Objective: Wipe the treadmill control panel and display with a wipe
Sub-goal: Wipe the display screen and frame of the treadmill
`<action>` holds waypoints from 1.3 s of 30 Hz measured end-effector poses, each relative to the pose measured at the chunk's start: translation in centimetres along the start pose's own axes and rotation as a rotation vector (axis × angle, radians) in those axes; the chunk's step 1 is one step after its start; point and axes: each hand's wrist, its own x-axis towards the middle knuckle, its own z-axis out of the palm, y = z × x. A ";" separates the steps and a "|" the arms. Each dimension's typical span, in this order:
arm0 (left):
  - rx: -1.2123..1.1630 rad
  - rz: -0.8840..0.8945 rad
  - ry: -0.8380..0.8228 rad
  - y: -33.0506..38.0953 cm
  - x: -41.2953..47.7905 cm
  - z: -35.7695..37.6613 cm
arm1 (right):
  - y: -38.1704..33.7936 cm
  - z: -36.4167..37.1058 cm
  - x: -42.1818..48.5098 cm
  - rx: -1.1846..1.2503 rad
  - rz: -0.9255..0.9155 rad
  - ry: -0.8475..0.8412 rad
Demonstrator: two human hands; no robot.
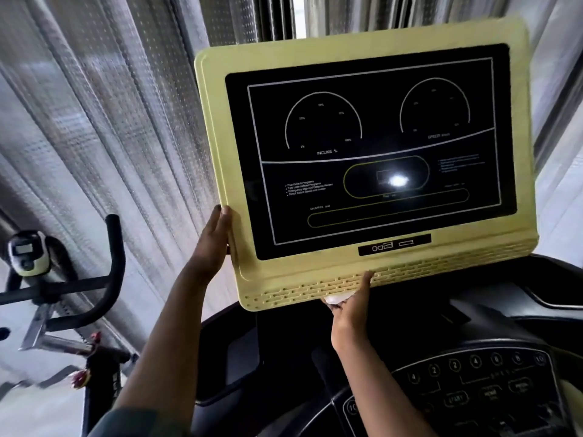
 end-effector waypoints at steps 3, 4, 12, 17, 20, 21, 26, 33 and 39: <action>0.006 -0.034 -0.033 0.1 0.0 -0.4 | 0.8 0.7 -0.6 -0.011 -0.007 0.028; 0.004 -0.047 -0.045 0.0 0.0 -0.6 | 1.3 1.0 -1.0 -0.012 0.018 -0.007; -0.011 -0.091 -0.089 0.1 0.0 -0.8 | 3.6 2.1 -2.5 0.071 0.068 -0.106; 0.007 -0.104 -0.096 0.3 -0.1 -1.0 | 4.7 2.8 -3.3 0.124 0.071 -0.148; 0.010 -0.106 -0.104 0.4 -0.1 -1.0 | 5.7 3.2 -4.2 0.062 0.092 -0.247; 0.011 -0.100 -0.108 0.5 -0.1 -1.0 | 5.9 3.1 -4.5 0.036 0.085 -0.277; 0.013 -0.105 -0.114 0.7 -0.5 -0.9 | 6.6 3.7 -5.1 0.089 0.086 -0.270; 0.003 -0.103 -0.108 0.8 -0.5 -0.9 | 7.5 4.3 -5.8 0.069 0.119 -0.312; -0.004 -0.102 -0.099 1.0 -0.5 -0.8 | 9.0 4.8 -6.7 -0.008 0.165 -0.378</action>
